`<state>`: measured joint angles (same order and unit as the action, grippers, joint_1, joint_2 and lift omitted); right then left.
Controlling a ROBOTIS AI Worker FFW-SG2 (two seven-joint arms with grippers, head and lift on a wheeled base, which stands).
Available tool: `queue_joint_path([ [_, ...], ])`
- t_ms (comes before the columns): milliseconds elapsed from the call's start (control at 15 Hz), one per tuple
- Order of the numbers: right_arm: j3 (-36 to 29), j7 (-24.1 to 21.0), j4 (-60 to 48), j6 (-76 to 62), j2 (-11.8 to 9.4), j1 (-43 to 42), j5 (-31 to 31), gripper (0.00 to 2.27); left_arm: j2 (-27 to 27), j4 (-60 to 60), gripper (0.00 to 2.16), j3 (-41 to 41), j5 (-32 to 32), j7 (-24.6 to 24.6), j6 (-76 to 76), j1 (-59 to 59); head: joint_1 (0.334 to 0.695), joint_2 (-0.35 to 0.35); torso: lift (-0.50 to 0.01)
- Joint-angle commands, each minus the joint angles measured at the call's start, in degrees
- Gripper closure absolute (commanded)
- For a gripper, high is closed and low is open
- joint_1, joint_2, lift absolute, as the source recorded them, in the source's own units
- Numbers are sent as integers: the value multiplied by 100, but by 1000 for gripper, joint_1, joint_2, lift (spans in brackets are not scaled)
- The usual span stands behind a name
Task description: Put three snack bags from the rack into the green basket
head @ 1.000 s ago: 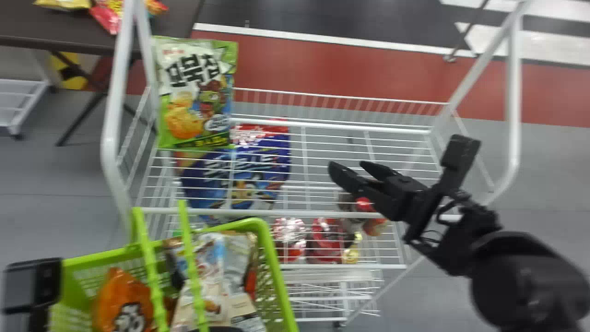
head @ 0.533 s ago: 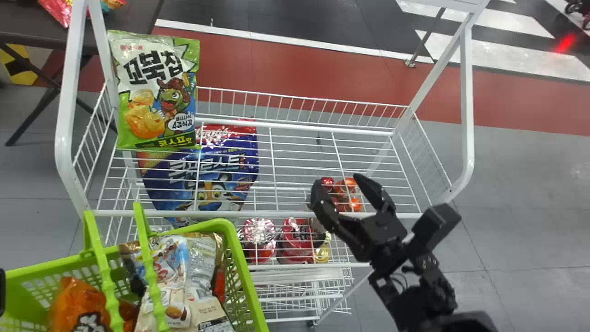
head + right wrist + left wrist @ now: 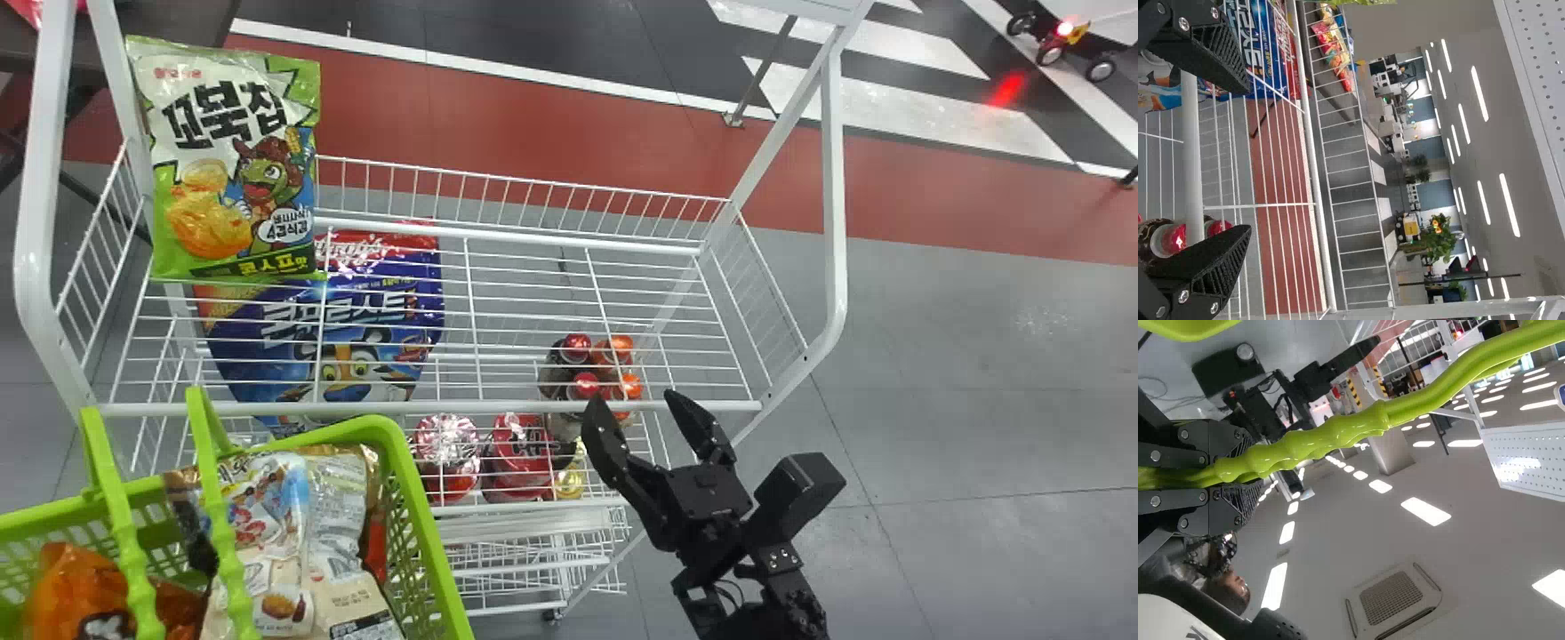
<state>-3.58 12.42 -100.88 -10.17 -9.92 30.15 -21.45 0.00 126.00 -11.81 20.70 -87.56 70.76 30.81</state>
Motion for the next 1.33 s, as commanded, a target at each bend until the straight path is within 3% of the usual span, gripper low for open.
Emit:
queue_joint_path([
  [0,24,-3,-20,11,51,-9,36,90,-15,-5,2148,-49,5,2,21,12,695,-350,0],
  [267,24,-240,-99,11,60,43,124,90,-15,4,2148,-32,40,2,4,21,695,-350,0],
  [1267,94,-240,-266,64,42,96,80,90,-15,21,2148,-14,31,37,4,-5,695,-350,0],
])
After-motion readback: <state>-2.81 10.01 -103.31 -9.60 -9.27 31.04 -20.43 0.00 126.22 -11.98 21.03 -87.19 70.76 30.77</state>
